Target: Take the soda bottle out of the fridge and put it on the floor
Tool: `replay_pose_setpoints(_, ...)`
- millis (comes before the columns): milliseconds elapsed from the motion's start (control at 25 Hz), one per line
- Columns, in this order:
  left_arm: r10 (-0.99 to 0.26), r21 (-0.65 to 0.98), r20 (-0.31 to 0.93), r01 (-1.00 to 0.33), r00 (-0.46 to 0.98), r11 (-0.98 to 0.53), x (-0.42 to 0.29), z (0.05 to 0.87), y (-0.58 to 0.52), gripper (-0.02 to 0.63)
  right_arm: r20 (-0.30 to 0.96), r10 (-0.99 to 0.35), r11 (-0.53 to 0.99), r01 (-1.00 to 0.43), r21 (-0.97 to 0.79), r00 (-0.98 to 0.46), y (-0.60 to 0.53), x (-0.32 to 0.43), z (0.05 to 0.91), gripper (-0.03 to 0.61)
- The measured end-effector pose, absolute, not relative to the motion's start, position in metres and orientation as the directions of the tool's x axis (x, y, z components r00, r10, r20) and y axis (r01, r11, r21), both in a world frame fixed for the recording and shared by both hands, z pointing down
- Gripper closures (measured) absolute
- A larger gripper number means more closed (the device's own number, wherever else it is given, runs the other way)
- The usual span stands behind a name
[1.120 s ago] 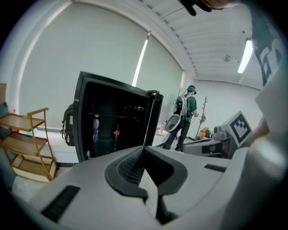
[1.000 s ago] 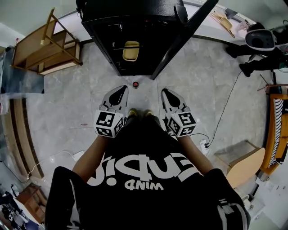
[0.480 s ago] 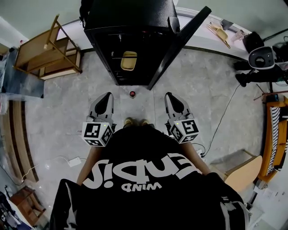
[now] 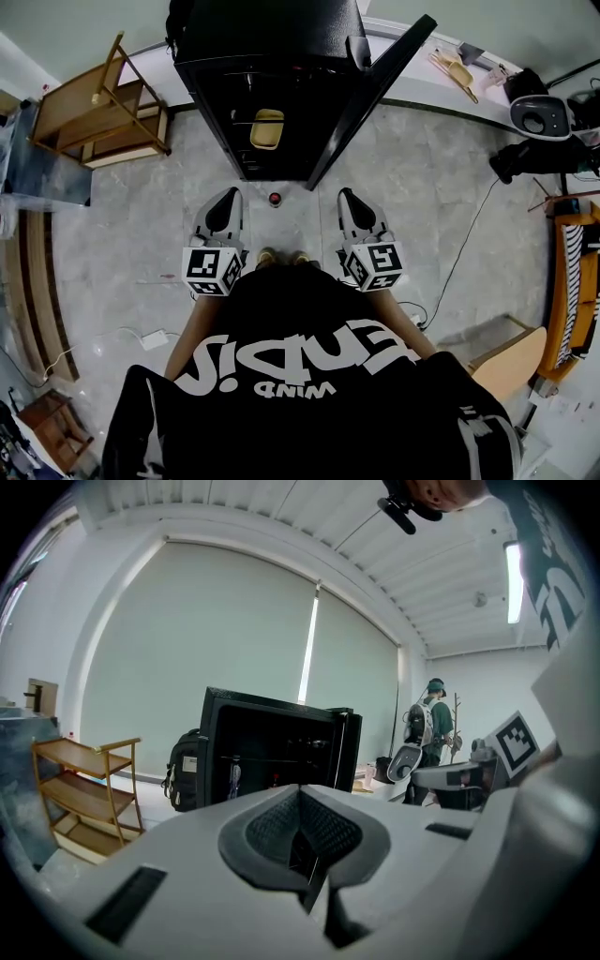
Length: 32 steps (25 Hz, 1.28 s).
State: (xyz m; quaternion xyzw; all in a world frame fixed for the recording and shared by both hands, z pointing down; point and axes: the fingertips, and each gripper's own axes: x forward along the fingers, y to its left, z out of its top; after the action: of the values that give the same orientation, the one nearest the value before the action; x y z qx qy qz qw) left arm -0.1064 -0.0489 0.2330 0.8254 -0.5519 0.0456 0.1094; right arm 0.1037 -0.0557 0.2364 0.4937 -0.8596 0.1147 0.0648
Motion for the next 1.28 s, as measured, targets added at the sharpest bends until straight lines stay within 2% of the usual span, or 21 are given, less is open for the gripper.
replay_pose_setpoints(1280, -0.896, 0.156, 0.206, -0.917, 0.393, -0.366, -0.104, 0.233, -0.029, 0.606, 0.212, -0.857, 0.452, -0.883, -0.124, -0.469, -0.031, 0.109, 0.231, 0.554)
